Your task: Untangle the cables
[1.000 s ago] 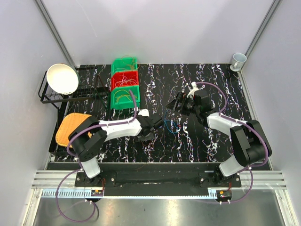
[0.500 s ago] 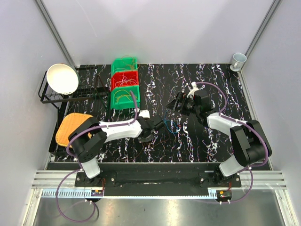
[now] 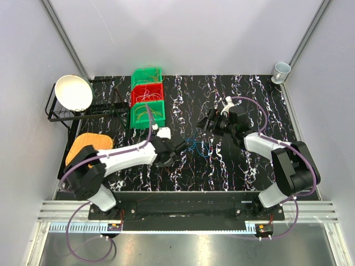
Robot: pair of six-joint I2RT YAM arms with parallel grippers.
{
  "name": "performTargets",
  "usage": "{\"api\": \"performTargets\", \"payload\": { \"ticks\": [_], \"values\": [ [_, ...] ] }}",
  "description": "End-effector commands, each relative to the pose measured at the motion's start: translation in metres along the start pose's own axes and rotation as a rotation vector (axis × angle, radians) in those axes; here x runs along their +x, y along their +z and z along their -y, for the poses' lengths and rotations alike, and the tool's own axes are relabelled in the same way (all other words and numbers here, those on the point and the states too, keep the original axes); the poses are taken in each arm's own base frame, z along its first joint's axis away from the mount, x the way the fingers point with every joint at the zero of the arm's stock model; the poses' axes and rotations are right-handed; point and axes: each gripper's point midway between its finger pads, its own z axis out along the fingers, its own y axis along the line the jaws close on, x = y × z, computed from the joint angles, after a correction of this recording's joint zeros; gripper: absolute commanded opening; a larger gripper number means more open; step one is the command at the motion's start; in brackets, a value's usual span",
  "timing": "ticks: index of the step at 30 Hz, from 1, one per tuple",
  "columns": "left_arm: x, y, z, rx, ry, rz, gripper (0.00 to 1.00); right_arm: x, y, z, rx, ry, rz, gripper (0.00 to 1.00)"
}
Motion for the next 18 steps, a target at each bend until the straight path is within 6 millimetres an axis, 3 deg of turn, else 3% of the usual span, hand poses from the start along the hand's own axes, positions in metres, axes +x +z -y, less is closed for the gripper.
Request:
{"api": "performTargets", "payload": {
  "ticks": [1, 8, 18],
  "values": [
    [-0.039, -0.038, -0.013, 0.014, 0.005, 0.12, 0.0, -0.015, -0.001, -0.011, -0.03, -0.023, 0.034, 0.94],
    [-0.089, -0.079, -0.025, 0.049, -0.033, 0.23, 0.0, -0.015, 0.0, -0.011, -0.027, -0.02, 0.032, 0.94],
    [-0.177, -0.116, -0.063, 0.009, -0.108, 0.399, 0.0, -0.013, 0.002, -0.008, -0.022, -0.013, 0.024, 0.94]
  ]
}}
